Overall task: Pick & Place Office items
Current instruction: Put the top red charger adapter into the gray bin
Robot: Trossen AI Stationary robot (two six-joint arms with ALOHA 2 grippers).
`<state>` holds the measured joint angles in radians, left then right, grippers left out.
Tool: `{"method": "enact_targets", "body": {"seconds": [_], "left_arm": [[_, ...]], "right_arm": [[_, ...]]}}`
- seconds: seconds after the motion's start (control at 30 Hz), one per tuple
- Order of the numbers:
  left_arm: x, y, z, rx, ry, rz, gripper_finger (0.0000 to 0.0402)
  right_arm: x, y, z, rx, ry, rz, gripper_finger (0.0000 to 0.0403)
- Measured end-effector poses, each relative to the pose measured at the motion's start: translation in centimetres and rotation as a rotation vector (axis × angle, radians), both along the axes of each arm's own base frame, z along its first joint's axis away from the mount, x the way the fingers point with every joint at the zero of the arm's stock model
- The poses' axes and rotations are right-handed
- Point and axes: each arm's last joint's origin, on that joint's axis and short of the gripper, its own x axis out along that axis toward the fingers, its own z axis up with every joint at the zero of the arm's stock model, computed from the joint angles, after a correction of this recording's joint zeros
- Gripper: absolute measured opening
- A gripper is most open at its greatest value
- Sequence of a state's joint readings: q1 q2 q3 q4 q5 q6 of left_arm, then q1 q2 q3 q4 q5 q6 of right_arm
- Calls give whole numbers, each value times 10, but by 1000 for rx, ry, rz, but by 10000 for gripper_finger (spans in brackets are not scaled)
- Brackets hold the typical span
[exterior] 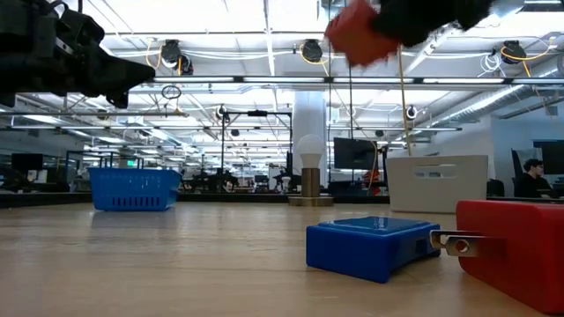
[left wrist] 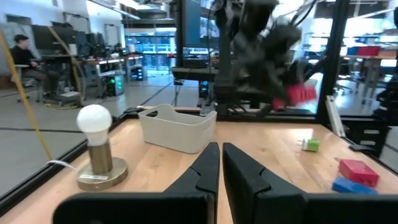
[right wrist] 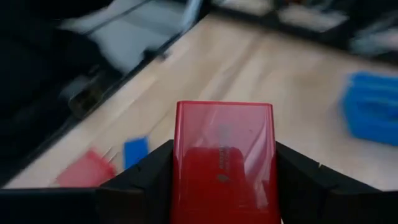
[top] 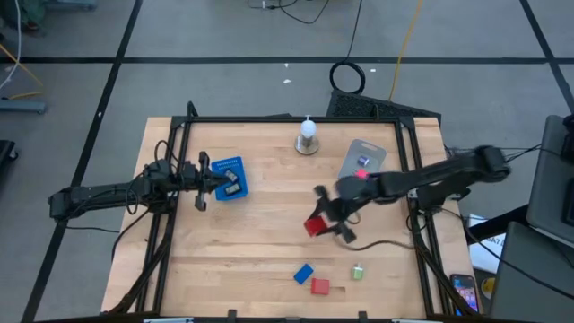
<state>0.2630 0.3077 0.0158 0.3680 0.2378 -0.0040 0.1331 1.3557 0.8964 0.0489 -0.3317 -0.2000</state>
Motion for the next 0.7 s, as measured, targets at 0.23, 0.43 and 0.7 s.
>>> {"method": "enact_targets", "body": {"seconds": [0.23, 0.43, 0.7], "left_arm": [[0, 1, 0, -9, -2, 50, 24], [0, 2, 0, -9, -1, 55, 24], [0, 2, 0, -10, -1, 55, 24]], "right_arm": [[-80, -19, 49, 29, -184, -336, 203], [-145, -30, 48, 73, -361, -403, 203], [-196, -40, 26, 160, -535, -498, 203]]}}
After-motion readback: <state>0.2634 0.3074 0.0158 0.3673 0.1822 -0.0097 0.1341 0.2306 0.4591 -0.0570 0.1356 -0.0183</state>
